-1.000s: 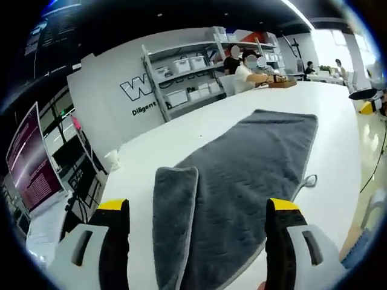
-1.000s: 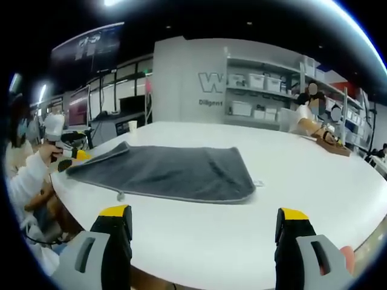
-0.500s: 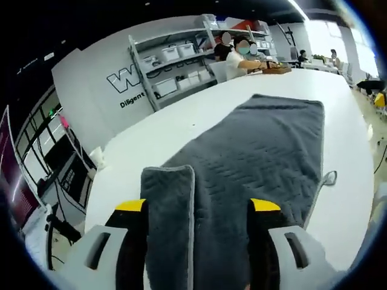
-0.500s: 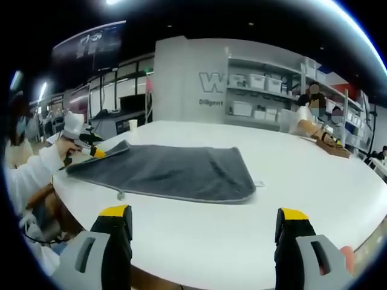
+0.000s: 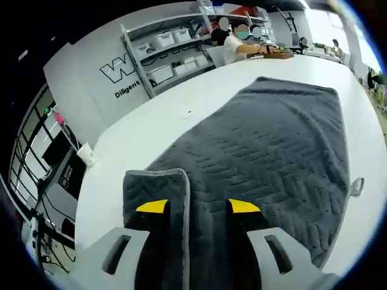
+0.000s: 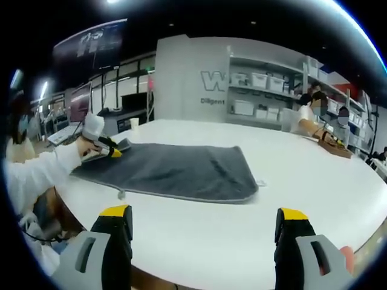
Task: Open the folded towel by lifting each exposed corner and separating the folded layers until the towel lies flat within the target outline without major curled edges
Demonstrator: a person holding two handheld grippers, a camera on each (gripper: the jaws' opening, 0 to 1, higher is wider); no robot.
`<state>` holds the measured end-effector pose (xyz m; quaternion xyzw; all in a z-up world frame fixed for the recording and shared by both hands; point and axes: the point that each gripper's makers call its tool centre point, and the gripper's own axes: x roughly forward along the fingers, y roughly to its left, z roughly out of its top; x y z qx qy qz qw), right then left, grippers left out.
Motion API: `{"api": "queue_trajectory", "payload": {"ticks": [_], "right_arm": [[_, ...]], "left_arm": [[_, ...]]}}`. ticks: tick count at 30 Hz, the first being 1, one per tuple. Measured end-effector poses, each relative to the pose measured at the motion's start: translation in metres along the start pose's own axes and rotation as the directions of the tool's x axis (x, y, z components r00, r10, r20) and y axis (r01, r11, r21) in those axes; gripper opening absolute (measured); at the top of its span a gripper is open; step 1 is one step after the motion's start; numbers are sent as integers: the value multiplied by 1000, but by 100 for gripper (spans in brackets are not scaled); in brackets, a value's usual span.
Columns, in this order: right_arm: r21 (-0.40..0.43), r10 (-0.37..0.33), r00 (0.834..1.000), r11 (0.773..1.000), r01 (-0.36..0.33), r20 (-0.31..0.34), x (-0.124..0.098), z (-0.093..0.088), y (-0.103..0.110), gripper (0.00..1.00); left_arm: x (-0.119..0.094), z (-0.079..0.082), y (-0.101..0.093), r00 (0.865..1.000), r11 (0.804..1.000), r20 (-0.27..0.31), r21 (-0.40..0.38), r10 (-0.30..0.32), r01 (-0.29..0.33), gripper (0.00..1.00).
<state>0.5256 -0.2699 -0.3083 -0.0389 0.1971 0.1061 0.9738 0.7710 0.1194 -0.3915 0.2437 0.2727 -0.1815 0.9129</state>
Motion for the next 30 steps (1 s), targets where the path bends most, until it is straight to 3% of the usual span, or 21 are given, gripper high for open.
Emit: {"api": "queue_trajectory", "payload": {"ticks": [10, 14, 30], "right_arm": [[8, -16, 1000, 1000, 16, 3, -1, 1, -5, 98], [2, -10, 1000, 1000, 10, 0, -1, 0, -3, 98], [8, -3, 1000, 1000, 3, 3, 0, 0, -3, 98]], "left_arm": [[16, -1, 9, 999, 1000, -35, 6, 20, -20, 19], [18, -4, 14, 999, 1000, -49, -23, -1, 0, 4], [-10, 0, 58, 994, 994, -4, -7, 109, -109, 3]]}}
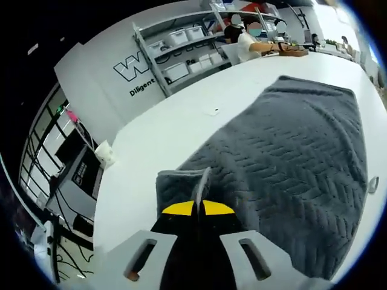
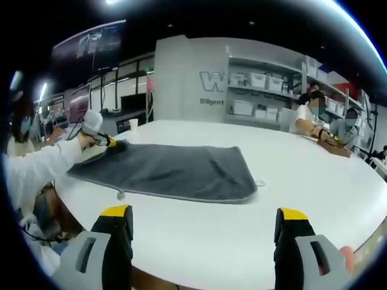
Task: Open the folded towel by lifting each exposed corner and separating the folded layers until the towel lies flat within the target outline without major curled edges
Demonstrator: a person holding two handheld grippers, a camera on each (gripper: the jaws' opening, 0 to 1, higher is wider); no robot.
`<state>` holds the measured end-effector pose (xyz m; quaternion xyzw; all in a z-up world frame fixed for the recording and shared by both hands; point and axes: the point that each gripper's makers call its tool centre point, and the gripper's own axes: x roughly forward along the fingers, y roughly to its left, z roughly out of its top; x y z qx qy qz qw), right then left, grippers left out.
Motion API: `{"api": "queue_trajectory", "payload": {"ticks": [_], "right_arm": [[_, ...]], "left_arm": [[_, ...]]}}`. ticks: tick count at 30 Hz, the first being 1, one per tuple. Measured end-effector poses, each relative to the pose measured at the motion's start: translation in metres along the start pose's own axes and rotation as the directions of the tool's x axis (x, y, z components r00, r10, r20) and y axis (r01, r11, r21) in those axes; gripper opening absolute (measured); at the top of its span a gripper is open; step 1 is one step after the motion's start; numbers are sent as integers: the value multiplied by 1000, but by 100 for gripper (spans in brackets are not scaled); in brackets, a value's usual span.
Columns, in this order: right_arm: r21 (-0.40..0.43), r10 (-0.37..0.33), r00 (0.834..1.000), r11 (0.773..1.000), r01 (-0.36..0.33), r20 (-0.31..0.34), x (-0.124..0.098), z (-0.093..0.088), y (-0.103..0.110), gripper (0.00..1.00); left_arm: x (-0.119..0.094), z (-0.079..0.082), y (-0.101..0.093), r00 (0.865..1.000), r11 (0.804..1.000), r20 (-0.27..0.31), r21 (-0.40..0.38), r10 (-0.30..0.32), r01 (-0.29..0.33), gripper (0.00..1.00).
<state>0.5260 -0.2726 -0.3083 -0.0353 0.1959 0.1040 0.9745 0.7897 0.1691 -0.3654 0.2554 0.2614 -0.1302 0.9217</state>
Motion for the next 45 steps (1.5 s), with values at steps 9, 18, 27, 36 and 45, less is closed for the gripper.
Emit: {"api": "queue_trajectory", "payload": {"ticks": [9, 18, 27, 36, 45], "right_arm": [[-3, -7, 1000, 1000, 7, 10, -3, 3, 1, 97], [-11, 0, 1000, 1000, 0, 6, -3, 2, 4, 97], [-2, -4, 1000, 1000, 4, 11, -4, 1, 0, 97], [-5, -1, 1000, 1000, 1, 8, -2, 3, 3, 97], [-12, -11, 1000, 1000, 11, -8, 1, 0, 3, 97]], "left_arm": [[-14, -9, 40, 996, 996, -12, 38, 86, -86, 3], [-26, -18, 74, 986, 984, -36, 74, 163, -160, 3], [-32, -30, 125, 938, 913, -86, 274, 337, -303, 3], [-21, -38, 146, 922, 885, -109, 344, 370, -315, 3], [3, -52, 168, 932, 906, -137, 318, 335, -279, 3]]}}
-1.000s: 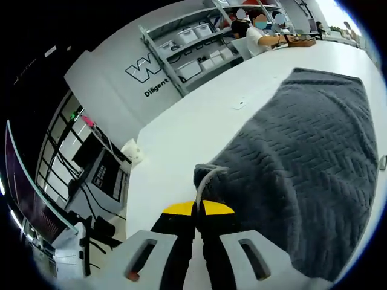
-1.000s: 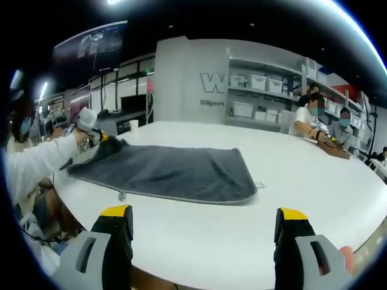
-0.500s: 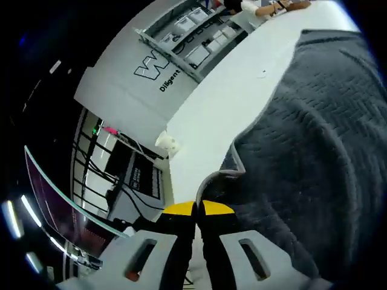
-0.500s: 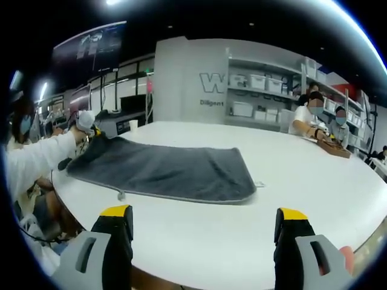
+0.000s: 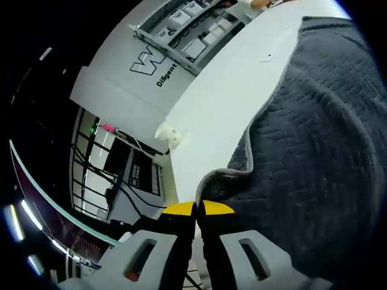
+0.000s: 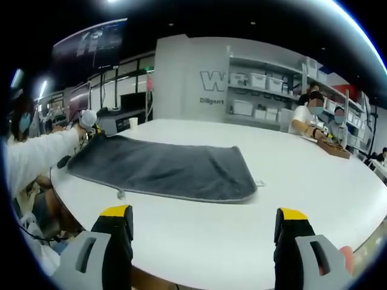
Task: Open the folded towel by lifting each exposed corner and separating the folded layers until the towel lies flat within the target outline without major curled edges
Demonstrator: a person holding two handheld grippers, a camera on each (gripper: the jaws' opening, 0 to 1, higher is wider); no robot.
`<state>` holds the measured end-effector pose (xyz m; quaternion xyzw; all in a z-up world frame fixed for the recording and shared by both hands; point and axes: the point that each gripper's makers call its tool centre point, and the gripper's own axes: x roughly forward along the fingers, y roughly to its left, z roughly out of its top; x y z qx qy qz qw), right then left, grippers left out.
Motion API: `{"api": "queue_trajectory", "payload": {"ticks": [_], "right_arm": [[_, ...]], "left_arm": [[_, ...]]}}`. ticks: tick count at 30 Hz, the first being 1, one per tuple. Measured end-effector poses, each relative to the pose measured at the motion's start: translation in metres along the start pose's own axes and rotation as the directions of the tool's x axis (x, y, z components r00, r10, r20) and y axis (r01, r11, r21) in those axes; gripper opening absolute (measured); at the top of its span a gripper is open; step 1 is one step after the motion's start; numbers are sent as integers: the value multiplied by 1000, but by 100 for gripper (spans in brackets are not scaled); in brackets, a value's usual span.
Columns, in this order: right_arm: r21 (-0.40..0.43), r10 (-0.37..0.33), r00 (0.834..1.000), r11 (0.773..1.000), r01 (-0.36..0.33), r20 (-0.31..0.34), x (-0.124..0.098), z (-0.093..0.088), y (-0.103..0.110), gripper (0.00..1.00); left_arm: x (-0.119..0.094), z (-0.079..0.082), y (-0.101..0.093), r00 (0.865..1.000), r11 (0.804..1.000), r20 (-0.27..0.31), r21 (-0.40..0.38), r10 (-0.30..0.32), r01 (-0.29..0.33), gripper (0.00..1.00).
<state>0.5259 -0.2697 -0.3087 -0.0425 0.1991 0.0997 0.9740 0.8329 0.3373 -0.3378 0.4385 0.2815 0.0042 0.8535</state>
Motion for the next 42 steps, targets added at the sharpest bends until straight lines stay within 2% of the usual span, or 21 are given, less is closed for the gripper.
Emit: {"api": "queue_trajectory", "payload": {"ticks": [5, 11, 15, 18, 19, 22, 23, 25, 27, 28, 29, 31, 33, 35, 36, 37, 39, 40, 42], "right_arm": [[-5, 1, 1000, 1000, -1, -10, 4, -1, 1, 97], [-4, 17, 1000, 1000, -17, -22, 8, -4, 3, 97], [0, 29, 999, 1000, -29, -23, 9, -5, 3, 97], [6, 34, 999, 999, -34, -20, 8, -5, 3, 97], [13, 34, 999, 999, -34, -15, 6, -5, 2, 97], [14, 31, 999, 999, -31, -7, 4, -3, 2, 97], [13, 31, 1000, 999, -31, -1, 2, -2, 2, 97], [10, 31, 999, 999, -31, 11, -1, 1, 3, 97], [8, 31, 999, 999, -31, 19, -3, 3, 4, 97], [7, 27, 999, 1000, -27, 23, -4, 4, 4, 97], [7, 26, 999, 1000, -26, 23, -4, 4, 4, 97], [6, 25, 999, 1000, -25, 23, -4, 4, 3, 97], [4, 19, 1000, 1000, -19, 21, -4, 3, 3, 97], [3, 14, 1000, 1000, -14, 16, -5, 2, 1, 97], [4, 12, 1000, 1000, -12, 16, -5, 2, 1, 97], [6, 9, 1000, 1000, -9, 19, -6, 2, 0, 97], [9, 8, 1000, 1000, -8, 19, -5, 2, -1, 97], [9, 7, 1000, 1000, -8, 19, -5, 2, -1, 97], [8, 3, 1000, 1000, -3, 13, -5, 1, -3, 97]], "left_arm": [[10, -15, -10, 999, 999, -44, -28, -24, 23, 3], [11, -24, -19, 998, 997, -54, -69, -30, 27, 4], [8, -26, -23, 997, 989, -50, -133, -64, 57, 10], [3, -21, -17, 998, 984, -8, -171, -59, 57, 14], [-4, -14, -17, 997, 974, 37, -217, -62, 69, 17], [-13, -7, -17, 994, 965, 78, -247, -71, 88, 22], [-20, -2, -19, 990, 958, 117, -266, -82, 111, 24], [-33, 8, -24, 976, 940, 195, -302, -101, 157, 26], [-41, 11, -27, 967, 931, 226, -315, -116, 185, 27], [-52, 13, -32, 956, 924, 266, -319, -128, 212, 28], [-54, 13, -34, 953, 919, 273, -325, -132, 220, 30], [-64, 14, -41, 939, 894, 308, -363, -153, 264, 34], [-80, 15, -54, 911, 854, 361, -394, -198, 341, 38], [-109, 15, -70, 869, 787, 429, -434, -248, 438, 43], [-115, 16, -72, 859, 780, 445, -433, -252, 453, 44], [-126, 18, -76, 841, 767, 476, -429, -257, 478, 45], [-140, 19, -82, 823, 752, 503, -428, -263, 501, 50], [-143, 19, -83, 819, 749, 509, -426, -265, 507, 52], [-160, 18, -95, 792, 736, 542, -408, -281, 540, 55]]}}
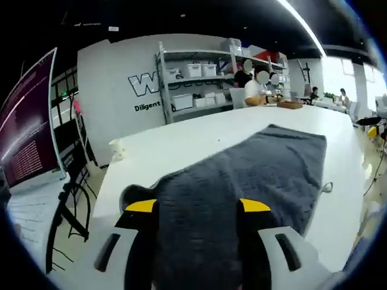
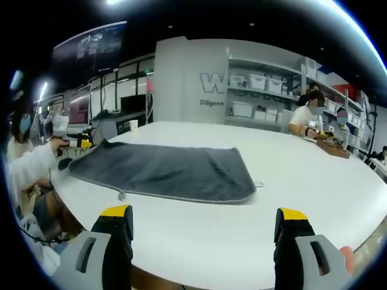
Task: Open the folded towel by lifting each exposed corner and separating the folded layers until the towel lies flat within the target outline without major curled edges
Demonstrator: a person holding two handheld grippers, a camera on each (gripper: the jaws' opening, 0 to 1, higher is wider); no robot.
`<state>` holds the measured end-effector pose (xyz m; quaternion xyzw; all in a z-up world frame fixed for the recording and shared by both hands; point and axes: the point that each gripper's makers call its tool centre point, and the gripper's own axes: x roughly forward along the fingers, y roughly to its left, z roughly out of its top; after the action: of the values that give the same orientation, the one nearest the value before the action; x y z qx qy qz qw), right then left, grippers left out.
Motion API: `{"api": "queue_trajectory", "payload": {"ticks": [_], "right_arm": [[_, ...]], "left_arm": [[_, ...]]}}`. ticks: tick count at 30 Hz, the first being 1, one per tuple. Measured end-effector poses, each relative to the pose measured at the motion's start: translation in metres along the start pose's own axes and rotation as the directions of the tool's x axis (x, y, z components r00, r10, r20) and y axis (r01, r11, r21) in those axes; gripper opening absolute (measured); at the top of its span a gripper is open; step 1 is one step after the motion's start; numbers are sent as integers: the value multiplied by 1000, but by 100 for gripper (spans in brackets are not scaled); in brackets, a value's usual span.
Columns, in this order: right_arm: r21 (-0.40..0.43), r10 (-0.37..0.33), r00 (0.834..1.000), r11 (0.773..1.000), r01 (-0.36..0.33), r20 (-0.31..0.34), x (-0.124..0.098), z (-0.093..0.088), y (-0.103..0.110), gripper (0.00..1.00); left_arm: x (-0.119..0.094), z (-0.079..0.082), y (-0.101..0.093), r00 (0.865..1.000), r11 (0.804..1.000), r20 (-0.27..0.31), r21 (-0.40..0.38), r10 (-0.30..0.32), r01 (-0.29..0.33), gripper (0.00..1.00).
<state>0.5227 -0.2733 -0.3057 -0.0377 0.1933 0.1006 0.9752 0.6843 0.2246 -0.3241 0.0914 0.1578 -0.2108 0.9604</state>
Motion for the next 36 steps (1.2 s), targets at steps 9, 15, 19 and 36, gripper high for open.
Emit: {"api": "queue_trajectory", "payload": {"ticks": [9, 15, 19, 36], "right_arm": [[-2, 6, 1000, 1000, -6, -6, 4, -2, 1, 97], [0, 9, 1000, 1000, -9, -9, 4, -2, 3, 98], [-3, 10, 1000, 1000, -10, 1, 3, 1, 6, 98], [-19, 8, 1000, 1000, -9, -28, 8, -3, 6, 98]], "left_arm": [[-29, -10, -48, 996, 996, 36, -43, -79, 80, 74], [-38, -10, -70, 991, 991, 39, -45, -125, 127, 89], [-38, -9, -84, 986, 985, 25, -27, -168, 168, 94], [-57, -20, -95, 980, 979, 15, -52, -197, 198, 99]]}}
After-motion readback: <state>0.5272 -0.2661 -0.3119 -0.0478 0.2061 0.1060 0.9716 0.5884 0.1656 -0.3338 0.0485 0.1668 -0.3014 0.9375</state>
